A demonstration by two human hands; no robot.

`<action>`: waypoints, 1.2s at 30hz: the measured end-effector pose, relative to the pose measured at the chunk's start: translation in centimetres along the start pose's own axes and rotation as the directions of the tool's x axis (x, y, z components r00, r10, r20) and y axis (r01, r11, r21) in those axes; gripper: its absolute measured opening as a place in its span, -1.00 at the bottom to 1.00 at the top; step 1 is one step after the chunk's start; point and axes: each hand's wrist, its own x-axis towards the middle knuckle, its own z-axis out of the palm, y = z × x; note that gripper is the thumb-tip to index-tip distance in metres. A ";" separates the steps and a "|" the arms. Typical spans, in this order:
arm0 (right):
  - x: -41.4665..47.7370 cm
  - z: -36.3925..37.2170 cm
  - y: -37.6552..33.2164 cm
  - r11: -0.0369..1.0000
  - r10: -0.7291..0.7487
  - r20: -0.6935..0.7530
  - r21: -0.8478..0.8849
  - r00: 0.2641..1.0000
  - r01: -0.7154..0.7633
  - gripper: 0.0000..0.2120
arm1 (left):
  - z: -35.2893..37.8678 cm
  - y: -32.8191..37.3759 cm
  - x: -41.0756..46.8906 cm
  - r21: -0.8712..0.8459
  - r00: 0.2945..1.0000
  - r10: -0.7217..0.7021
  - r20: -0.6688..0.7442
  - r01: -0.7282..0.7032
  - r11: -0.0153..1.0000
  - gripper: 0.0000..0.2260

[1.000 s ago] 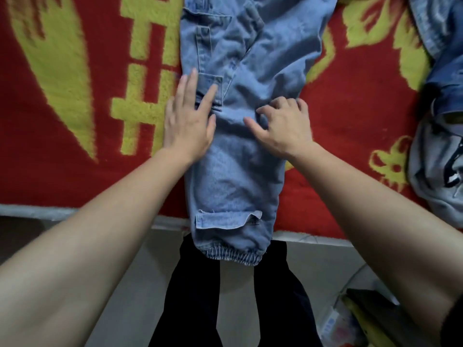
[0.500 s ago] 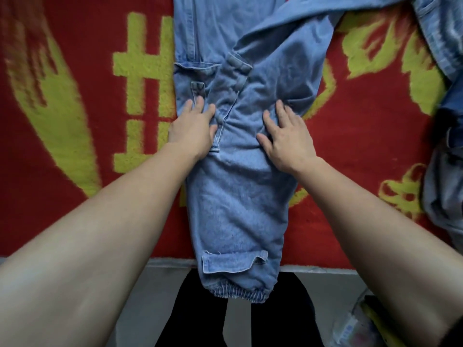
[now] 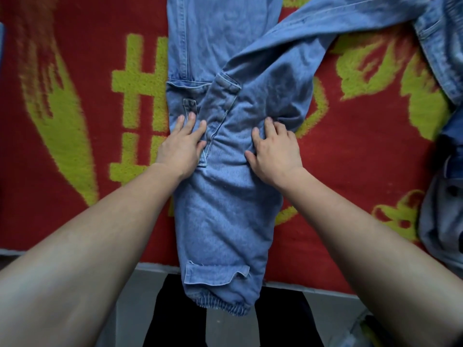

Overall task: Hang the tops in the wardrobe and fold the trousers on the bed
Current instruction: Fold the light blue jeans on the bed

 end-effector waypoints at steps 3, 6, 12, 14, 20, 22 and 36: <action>0.7 -2.0 -0.6 1.000 0.018 -0.064 0.022 0.998 -0.017 -0.52 | -0.1 0.2 -0.2 0.019 0.999 0.023 -0.026 -0.022 1.000 -0.52; 3.2 -4.8 -0.9 0.954 0.166 -0.135 0.273 0.977 -0.124 -0.50 | -0.3 0.5 -0.4 0.014 0.998 0.036 -0.043 -0.036 0.999 -0.52; 10.8 -9.6 -1.6 0.376 0.558 0.103 0.853 0.823 -0.362 -0.37 | -1.7 0.2 -0.6 -0.243 0.985 -0.055 -0.161 0.015 0.970 -0.47; 12.1 -9.8 -1.9 0.280 0.568 0.181 0.875 0.803 -0.395 -0.39 | -2.5 0.3 -0.3 -0.387 0.970 -0.142 -0.199 0.055 0.920 -0.43; 11.8 -10.3 -3.1 0.381 0.653 -0.167 0.915 0.739 -0.130 -0.83 | -4.6 1.1 1.9 -0.699 0.941 -0.333 -0.063 0.196 0.687 -0.82; 11.5 -11.8 -4.7 0.460 0.633 -0.382 0.885 0.673 0.070 -0.85 | -5.2 0.4 1.5 -0.786 0.934 -0.340 -0.110 0.128 0.605 -0.88; 11.8 -6.6 -8.6 0.927 -0.052 -0.485 0.301 0.873 0.222 -0.61 | -2.0 -5.7 0.8 -0.781 0.908 -0.400 -0.124 0.159 0.603 -0.88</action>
